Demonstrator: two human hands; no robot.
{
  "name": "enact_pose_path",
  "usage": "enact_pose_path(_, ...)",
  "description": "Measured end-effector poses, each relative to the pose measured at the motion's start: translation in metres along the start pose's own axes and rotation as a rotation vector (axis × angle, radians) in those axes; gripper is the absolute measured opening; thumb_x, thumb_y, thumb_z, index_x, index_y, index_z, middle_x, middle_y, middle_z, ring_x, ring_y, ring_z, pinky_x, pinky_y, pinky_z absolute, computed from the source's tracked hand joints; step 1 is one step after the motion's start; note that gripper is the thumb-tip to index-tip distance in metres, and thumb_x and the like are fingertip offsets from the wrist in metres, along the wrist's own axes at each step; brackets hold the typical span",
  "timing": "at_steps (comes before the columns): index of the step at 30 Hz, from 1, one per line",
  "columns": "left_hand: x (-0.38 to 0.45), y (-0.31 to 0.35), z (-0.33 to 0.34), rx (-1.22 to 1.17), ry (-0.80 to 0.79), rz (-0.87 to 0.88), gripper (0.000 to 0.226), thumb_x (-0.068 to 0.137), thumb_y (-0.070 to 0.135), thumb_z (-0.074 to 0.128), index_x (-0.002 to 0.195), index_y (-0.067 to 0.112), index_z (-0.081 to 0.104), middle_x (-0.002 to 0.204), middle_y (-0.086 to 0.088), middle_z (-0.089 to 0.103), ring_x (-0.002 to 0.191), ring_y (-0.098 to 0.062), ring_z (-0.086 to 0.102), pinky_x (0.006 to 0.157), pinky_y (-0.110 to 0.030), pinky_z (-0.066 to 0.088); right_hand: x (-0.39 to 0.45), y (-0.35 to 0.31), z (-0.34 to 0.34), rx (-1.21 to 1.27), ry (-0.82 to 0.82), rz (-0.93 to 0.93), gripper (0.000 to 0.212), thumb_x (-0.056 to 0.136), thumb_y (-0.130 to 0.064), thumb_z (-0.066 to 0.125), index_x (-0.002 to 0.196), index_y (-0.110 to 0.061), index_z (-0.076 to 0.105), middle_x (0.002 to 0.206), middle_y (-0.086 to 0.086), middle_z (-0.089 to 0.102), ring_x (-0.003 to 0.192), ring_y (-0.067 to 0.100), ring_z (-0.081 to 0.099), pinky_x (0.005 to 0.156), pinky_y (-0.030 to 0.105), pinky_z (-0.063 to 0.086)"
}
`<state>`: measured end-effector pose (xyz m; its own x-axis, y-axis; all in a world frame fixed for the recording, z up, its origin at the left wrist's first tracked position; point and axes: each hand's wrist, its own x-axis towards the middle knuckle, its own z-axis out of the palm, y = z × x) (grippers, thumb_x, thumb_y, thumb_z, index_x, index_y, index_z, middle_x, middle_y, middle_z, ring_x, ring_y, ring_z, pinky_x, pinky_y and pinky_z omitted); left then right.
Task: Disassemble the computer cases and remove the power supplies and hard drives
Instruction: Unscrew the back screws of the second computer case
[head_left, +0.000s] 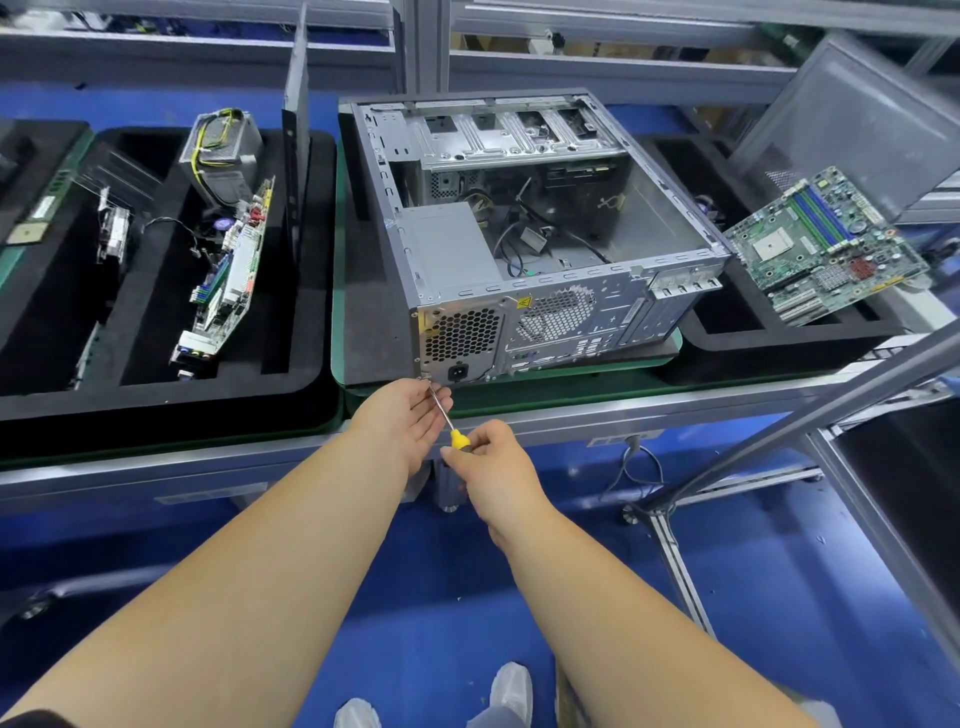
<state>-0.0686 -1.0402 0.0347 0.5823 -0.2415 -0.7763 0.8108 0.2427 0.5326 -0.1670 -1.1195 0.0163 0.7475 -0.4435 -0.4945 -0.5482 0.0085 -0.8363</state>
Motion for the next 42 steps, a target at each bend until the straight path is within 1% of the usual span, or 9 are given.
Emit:
enact_pose_path(6,0.001,0.000,0.001,0.026,0.001,0.015,0.019,0.100,0.017,0.050,0.093,0.008,0.065,0.092,-0.004,0.071,0.085,-0.013,0.066,0.065,-0.023,0.049,-0.002,-0.004,0.003,0.006,-0.009,0.047,0.021,0.094,-0.038,0.062,0.091,-0.019,0.053,0.076,-0.001,0.060,0.064,0.014,0.051,0.062,0.031,0.045)
enact_pose_path(11,0.001,0.000,0.003,0.006,0.014,0.015,0.017,0.100,0.016,0.052,0.095,0.007,0.065,0.093,-0.005,0.070,0.085,-0.014,0.066,0.064,-0.023,0.051,-0.002,-0.006,0.005,0.033,-0.052,0.113,0.019,0.100,-0.027,0.046,0.093,-0.018,0.061,0.077,-0.002,0.065,0.067,0.015,0.052,0.070,0.036,0.045)
enact_pose_path(20,0.001,-0.002,0.005,0.052,0.022,0.047,0.017,0.101,0.017,0.050,0.100,0.007,0.064,0.096,-0.004,0.068,0.085,-0.013,0.064,0.066,-0.023,0.049,0.001,0.001,-0.004,-0.008,0.014,-0.014,0.014,0.092,-0.026,0.069,0.088,-0.024,0.056,0.083,-0.002,0.065,0.066,0.012,0.053,0.052,0.024,0.040)
enact_pose_path(24,0.002,-0.006,0.003,0.049,0.032,0.069,0.017,0.100,0.020,0.052,0.099,0.010,0.066,0.098,-0.003,0.070,0.089,-0.012,0.065,0.069,-0.023,0.049,0.000,0.005,-0.004,-0.040,0.009,-0.008,0.015,0.091,-0.030,0.069,0.089,-0.025,0.056,0.078,-0.004,0.061,0.063,0.010,0.052,0.050,0.023,0.041)
enact_pose_path(28,0.002,-0.012,0.002,0.049,0.051,0.055,0.016,0.099,0.020,0.054,0.096,0.010,0.067,0.096,-0.002,0.071,0.088,-0.012,0.066,0.069,-0.023,0.050,-0.003,0.014,-0.011,-0.100,-0.014,-0.003,0.011,0.093,-0.023,0.063,0.090,-0.026,0.052,0.081,-0.002,0.061,0.073,0.016,0.058,0.068,0.038,0.056)
enact_pose_path(30,0.000,-0.015,0.004,0.066,0.061,0.037,0.016,0.099,0.020,0.055,0.094,0.010,0.067,0.093,-0.002,0.071,0.085,-0.011,0.066,0.067,-0.023,0.049,-0.005,0.018,-0.021,-0.125,0.011,0.005,0.013,0.091,-0.019,0.059,0.087,-0.026,0.049,0.075,-0.004,0.056,0.063,0.014,0.052,0.055,0.030,0.045)
enact_pose_path(33,-0.009,-0.025,0.016,0.208,-0.014,0.002,0.015,0.097,0.018,0.056,0.092,0.010,0.067,0.089,-0.002,0.072,0.078,-0.010,0.068,0.064,-0.022,0.052,-0.006,0.016,-0.044,-0.053,0.110,0.003,0.011,0.085,-0.020,0.061,0.084,-0.027,0.052,0.071,-0.007,0.056,0.055,0.008,0.046,0.048,0.022,0.037)
enact_pose_path(36,-0.021,-0.039,0.041,0.376,-0.145,-0.033,0.009,0.092,0.016,0.065,0.090,0.008,0.070,0.078,-0.004,0.075,0.065,-0.011,0.071,0.056,-0.020,0.057,-0.005,0.004,-0.073,0.068,0.182,-0.054,0.008,0.088,-0.026,0.068,0.091,-0.034,0.065,0.084,-0.010,0.067,0.069,0.005,0.058,0.056,0.021,0.042)
enact_pose_path(42,-0.035,-0.049,0.103,0.441,-0.293,-0.013,0.014,0.089,0.013,0.068,0.099,0.005,0.071,0.076,-0.006,0.074,0.065,-0.012,0.071,0.063,-0.021,0.057,-0.005,-0.012,-0.144,0.083,0.216,-0.153,0.008,0.089,-0.026,0.071,0.090,-0.032,0.075,0.078,-0.011,0.072,0.059,-0.003,0.056,0.050,0.013,0.039)
